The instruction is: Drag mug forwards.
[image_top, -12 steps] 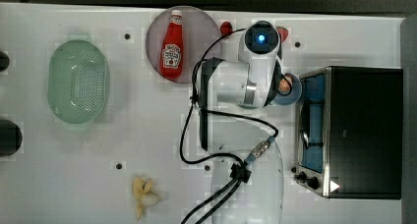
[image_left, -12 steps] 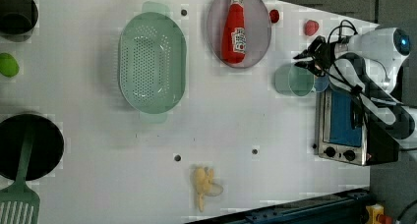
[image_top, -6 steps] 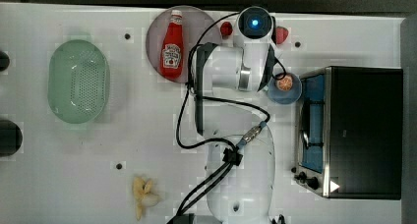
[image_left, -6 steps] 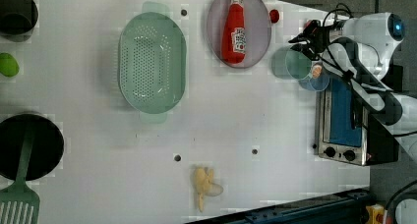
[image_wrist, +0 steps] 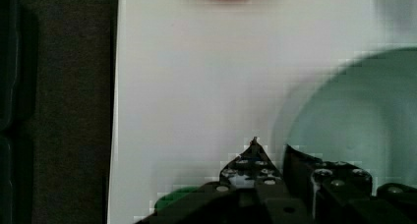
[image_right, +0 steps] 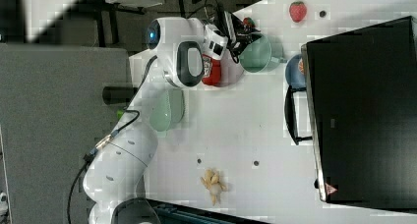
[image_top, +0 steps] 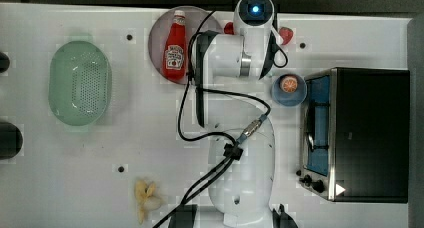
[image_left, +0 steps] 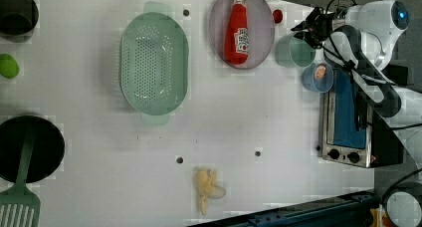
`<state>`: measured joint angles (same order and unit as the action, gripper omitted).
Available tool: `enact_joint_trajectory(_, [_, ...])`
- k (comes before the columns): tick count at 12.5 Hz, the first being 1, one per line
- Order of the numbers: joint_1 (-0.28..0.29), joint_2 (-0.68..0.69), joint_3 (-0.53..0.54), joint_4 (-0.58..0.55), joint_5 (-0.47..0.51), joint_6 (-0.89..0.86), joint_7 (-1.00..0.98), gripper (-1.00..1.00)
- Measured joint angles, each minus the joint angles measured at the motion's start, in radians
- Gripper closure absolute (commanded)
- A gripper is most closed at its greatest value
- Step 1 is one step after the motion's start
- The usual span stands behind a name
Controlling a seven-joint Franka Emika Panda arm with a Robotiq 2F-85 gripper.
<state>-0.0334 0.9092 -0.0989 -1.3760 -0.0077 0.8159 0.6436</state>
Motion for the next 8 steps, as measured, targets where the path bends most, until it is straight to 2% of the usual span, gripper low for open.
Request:
enact_joint_trajectory(2, [0.009, 0.01, -0.004, 0.029, 0.003, 0.005, 0.002, 0.59])
enact_joint_trajectory(8, [0.006, -0.025, -0.011, 0.041, -0.006, -0.064, 0.002, -0.75])
